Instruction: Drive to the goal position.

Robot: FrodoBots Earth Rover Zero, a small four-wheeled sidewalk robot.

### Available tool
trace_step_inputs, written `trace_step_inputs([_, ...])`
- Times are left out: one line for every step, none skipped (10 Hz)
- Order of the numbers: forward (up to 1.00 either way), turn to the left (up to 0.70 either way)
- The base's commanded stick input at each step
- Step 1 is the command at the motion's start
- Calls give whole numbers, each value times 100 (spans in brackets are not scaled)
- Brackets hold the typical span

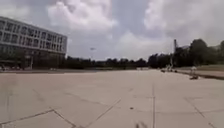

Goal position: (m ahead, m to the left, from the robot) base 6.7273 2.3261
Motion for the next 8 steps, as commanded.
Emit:
trace_step_inputs([60, 0])
trace_step_inputs([60, 0])
trace_step_inputs([60, 0])
trace_step_inputs([60, 0])
trace_step_inputs([60, 0])
trace_step_inputs([60, 0])
trace_step_inputs([60, 0])
trace_step_inputs([60, 0])
